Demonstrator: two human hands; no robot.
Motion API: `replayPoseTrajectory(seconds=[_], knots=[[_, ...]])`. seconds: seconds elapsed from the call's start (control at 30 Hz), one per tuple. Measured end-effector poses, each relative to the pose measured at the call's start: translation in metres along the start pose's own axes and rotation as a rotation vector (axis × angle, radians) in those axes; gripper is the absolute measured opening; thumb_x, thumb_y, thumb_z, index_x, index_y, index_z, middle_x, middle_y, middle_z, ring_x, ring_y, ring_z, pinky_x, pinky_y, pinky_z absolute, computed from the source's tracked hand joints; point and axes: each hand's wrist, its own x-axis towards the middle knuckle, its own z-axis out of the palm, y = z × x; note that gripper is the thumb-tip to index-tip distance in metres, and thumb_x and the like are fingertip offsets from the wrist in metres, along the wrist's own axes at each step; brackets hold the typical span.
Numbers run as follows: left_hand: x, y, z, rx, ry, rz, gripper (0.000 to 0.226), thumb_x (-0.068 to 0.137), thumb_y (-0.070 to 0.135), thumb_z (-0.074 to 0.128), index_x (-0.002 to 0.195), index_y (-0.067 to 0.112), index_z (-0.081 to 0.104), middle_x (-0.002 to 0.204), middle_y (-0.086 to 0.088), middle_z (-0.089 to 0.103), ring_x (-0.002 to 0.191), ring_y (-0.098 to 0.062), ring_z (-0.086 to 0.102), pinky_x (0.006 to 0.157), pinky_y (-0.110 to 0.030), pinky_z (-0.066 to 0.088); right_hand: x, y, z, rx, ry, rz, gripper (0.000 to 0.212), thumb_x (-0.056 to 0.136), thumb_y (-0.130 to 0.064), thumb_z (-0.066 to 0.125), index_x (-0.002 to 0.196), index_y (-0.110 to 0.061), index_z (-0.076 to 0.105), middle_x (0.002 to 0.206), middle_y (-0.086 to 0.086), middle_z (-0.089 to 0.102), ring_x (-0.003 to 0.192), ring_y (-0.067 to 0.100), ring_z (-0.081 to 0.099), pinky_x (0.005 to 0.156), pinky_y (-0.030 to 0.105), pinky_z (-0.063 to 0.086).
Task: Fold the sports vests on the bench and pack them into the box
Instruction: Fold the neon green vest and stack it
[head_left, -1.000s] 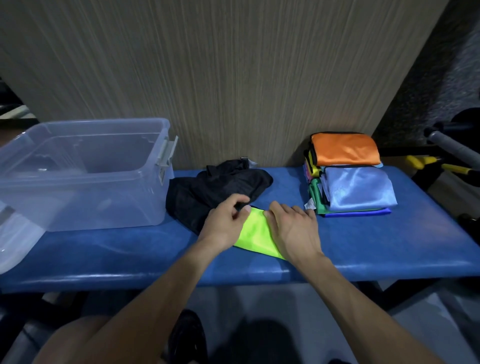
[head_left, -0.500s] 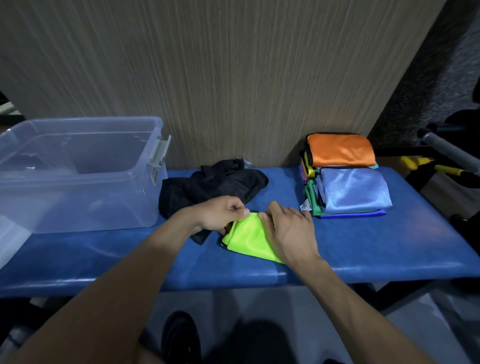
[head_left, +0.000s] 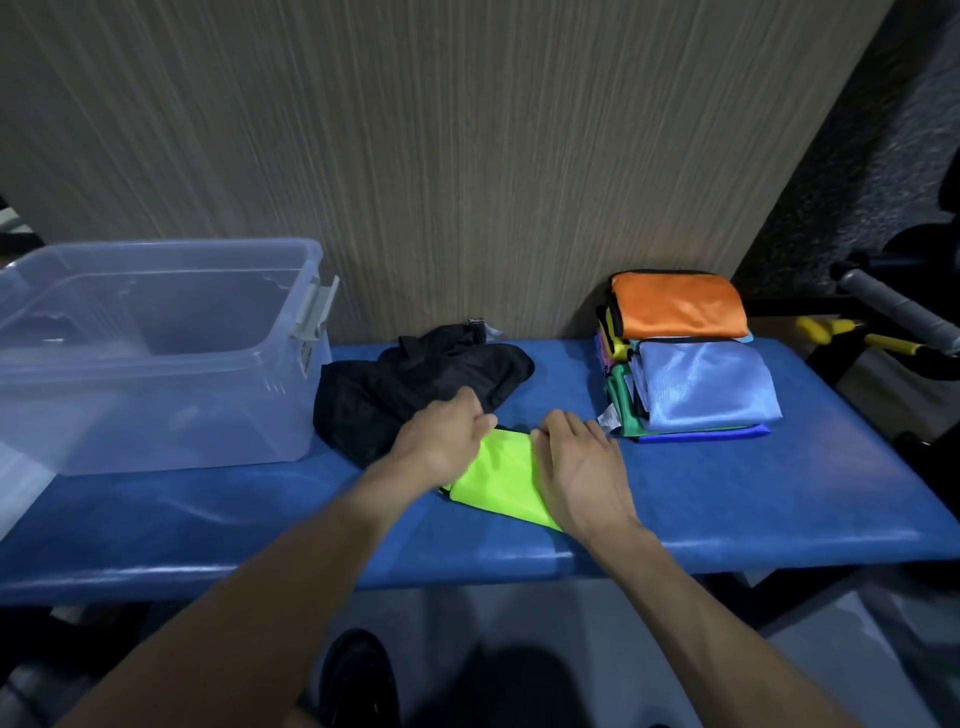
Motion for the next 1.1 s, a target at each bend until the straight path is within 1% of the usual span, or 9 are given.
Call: replayPoseTrajectory(seconds=[0.23,0.37,0.5,0.63,0.73,0.8,0.9,1.0,1.1], knots=[[-0.034,0.017,0.028,0.207,0.242,0.031,0.028,0.109,0.039,0.032,0.124,0.018,0.043,0.122,-0.005,0.052,0.108,-0.033,0.06,0.074,-0.047,0.047,0.002,-0.001,-0.003,0.116,-0.08,0.083,0.019,0.104,-0.018,0.043,0.092,-0.01,0.054,0.088,0.011,0.06,0.086,0.035,0.052,0.072,0.046,0.041],[-0.039,0.009,0.021,-0.013,0.293,-0.014,0.038,0.105,0.042,0.044,0.136,0.02,0.045,0.13,-0.003,0.054,0.116,-0.028,0.057,0.084,-0.045,0.049,-0.002,0.003,-0.004,0.131,-0.038,0.116,0.022,0.102,-0.015,0.042,0.087,-0.007,0.055,0.081,0.014,0.059,0.077,0.036,0.051,0.077,0.05,0.045],[-0.051,-0.011,0.007,-0.19,0.328,-0.065,0.03,0.097,0.043,0.061,0.091,0.013,0.064,0.088,-0.005,0.066,0.084,-0.024,0.063,0.076,-0.042,0.052,-0.002,0.0,-0.006,0.129,-0.038,0.142,0.042,0.099,-0.029,0.022,0.087,-0.008,0.055,0.082,0.013,0.059,0.077,0.035,0.052,0.082,0.047,0.045],[-0.072,-0.012,0.012,-0.377,0.215,-0.088,0.027,0.092,0.037,0.073,0.078,0.014,0.075,0.07,0.004,0.072,0.074,-0.005,0.066,0.063,-0.014,0.045,-0.002,-0.003,-0.005,0.174,-0.039,0.239,0.027,0.1,-0.018,0.038,0.086,-0.004,0.056,0.082,0.017,0.059,0.077,0.039,0.053,0.082,0.05,0.046],[-0.071,-0.012,0.021,-0.496,0.216,-0.093,0.023,0.089,0.036,0.076,0.079,0.016,0.075,0.072,0.001,0.073,0.07,-0.002,0.064,0.073,-0.028,0.053,-0.001,-0.004,-0.004,0.193,-0.065,0.277,0.024,0.102,-0.015,0.041,0.089,-0.003,0.058,0.085,0.017,0.06,0.082,0.04,0.055,0.087,0.05,0.046],[-0.068,-0.011,0.023,-0.543,0.178,-0.1,0.037,0.091,0.041,0.073,0.073,0.009,0.067,0.062,-0.001,0.062,0.063,-0.006,0.053,0.065,-0.035,0.047,-0.001,-0.005,-0.004,0.184,-0.07,0.286,0.023,0.103,-0.015,0.041,0.089,-0.004,0.057,0.085,0.017,0.06,0.083,0.039,0.055,0.087,0.05,0.046],[-0.063,-0.002,0.025,-0.424,0.161,-0.093,0.055,0.096,0.05,0.062,0.062,0.013,0.039,0.053,0.007,0.034,0.055,-0.014,0.033,0.059,-0.035,0.028,-0.001,-0.007,-0.008,0.193,-0.05,0.275,0.023,0.102,-0.013,0.043,0.086,-0.004,0.057,0.082,0.017,0.059,0.079,0.039,0.054,0.085,0.05,0.045],[-0.054,0.008,0.026,-0.106,0.187,-0.131,0.056,0.099,0.062,0.045,0.064,0.018,0.037,0.061,0.005,0.047,0.066,-0.023,0.045,0.073,-0.039,0.036,-0.003,-0.008,-0.016,0.146,-0.059,0.225,0.038,0.102,-0.027,0.028,0.087,-0.006,0.056,0.084,0.015,0.059,0.081,0.038,0.054,0.085,0.047,0.044],[-0.047,0.015,0.025,-0.027,0.202,-0.165,0.056,0.101,0.063,0.036,0.065,0.021,0.038,0.071,0.001,0.057,0.081,-0.029,0.056,0.087,-0.042,0.043,-0.01,-0.005,-0.024,0.1,-0.099,0.21,0.041,0.1,-0.035,0.027,0.091,-0.008,0.056,0.091,0.014,0.06,0.086,0.037,0.054,0.084,0.048,0.045]])
